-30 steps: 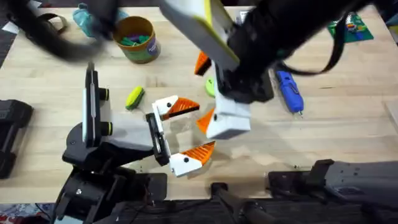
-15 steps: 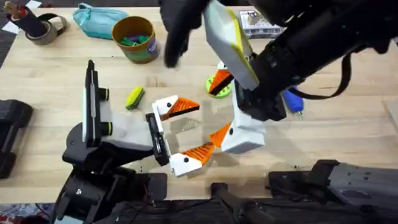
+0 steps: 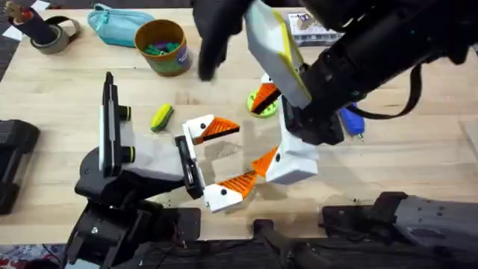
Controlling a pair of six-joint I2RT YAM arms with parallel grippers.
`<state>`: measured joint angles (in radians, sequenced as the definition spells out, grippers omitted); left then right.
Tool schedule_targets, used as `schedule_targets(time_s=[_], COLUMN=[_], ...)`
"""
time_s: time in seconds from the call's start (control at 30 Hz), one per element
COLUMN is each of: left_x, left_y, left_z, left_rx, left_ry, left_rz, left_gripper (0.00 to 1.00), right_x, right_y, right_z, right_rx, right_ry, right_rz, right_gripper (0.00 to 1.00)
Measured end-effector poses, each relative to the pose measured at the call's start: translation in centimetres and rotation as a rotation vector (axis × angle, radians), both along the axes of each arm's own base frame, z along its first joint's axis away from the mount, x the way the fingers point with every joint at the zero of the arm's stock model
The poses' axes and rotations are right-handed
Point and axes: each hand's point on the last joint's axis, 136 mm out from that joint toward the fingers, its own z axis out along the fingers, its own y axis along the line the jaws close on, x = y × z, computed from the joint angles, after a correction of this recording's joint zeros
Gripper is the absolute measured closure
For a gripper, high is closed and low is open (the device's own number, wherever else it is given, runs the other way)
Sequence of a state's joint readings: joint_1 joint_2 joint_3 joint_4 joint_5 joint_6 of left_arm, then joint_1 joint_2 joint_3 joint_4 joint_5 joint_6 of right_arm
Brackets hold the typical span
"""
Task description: Pick up the gripper from the table and insert it into the empty holder that is missing its gripper. Then pick up a screw, insert it into the mounting hole, and use the screwdriver to tighten it. Finally, clean up the table by picking up the vegetable and placing it into the bucket.
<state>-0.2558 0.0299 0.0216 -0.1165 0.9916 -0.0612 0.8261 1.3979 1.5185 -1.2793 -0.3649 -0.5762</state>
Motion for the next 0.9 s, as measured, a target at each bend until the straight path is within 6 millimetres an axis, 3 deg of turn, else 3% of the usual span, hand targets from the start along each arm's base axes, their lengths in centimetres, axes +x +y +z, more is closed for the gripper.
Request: schedule_targets(time_s=[0.9], left_x=[0.21], left_y=[0.07], left_z=[0.0], left_rx=[0.01], left_ry=[-0.028], left_rz=[0.011], left_gripper=[0.009], right_x=[0.29], right_y=[0.31], right_z=[0.15], right_rx=[0.016], right_ry=[-0.024], right_rz=[0.02], right_gripper=[0.006])
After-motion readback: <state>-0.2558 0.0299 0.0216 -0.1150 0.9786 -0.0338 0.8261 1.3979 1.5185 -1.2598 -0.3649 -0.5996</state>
